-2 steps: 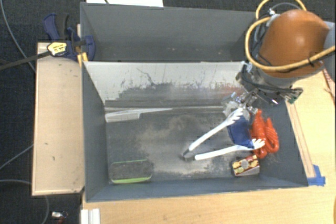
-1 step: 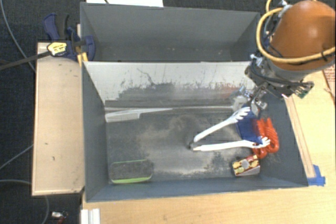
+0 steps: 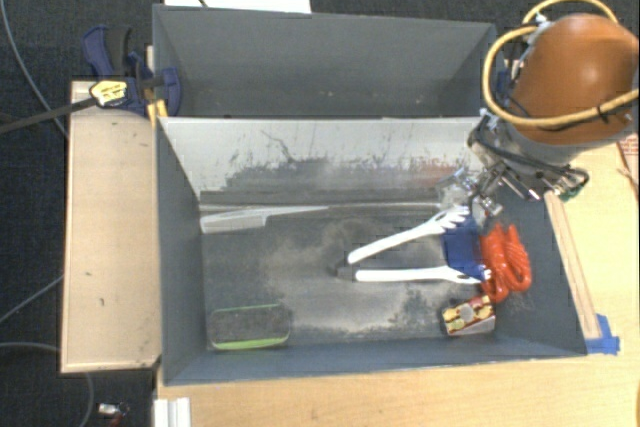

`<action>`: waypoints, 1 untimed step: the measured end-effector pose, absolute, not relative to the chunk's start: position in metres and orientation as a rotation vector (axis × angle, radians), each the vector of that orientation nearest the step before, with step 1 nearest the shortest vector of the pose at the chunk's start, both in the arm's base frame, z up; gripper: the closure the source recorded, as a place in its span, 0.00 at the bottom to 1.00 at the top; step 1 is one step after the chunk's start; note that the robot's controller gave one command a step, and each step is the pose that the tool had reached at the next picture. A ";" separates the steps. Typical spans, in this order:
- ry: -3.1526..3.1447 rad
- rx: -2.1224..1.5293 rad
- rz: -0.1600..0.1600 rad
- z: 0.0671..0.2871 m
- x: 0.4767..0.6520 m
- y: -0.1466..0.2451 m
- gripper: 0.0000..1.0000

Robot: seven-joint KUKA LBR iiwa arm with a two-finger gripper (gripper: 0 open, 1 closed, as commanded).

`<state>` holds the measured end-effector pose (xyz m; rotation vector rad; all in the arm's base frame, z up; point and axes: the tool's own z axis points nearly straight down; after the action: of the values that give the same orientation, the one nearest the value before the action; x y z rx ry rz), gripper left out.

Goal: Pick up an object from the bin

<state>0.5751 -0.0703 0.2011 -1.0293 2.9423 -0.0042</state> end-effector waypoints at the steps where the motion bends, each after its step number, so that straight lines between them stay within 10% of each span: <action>1: 2.935 -1.044 -0.006 0.176 0.573 -0.057 1.00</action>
Offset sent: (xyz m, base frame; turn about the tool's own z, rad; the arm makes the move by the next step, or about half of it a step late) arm -0.0137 -0.0100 -0.0447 0.2609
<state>0.5726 -0.0571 0.1756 -1.0437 2.9351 -0.0056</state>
